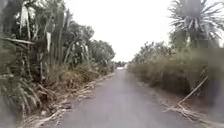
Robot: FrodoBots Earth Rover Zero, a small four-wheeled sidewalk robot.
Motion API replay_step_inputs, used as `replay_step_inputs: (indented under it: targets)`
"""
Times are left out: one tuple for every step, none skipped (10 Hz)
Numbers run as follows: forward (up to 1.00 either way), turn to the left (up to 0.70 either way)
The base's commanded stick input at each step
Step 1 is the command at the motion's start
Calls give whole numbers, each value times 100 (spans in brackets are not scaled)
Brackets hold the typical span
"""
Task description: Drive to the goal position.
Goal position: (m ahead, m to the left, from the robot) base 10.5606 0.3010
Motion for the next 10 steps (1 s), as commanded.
replay_step_inputs:
  targets:
    - [100, 0]
    - [100, 0]
    - [100, 0]
    - [100, 0]
    - [100, 0]
    - [100, 0]
    - [100, 0]
    - [100, -14]
    - [100, -24]
    - [100, -33]
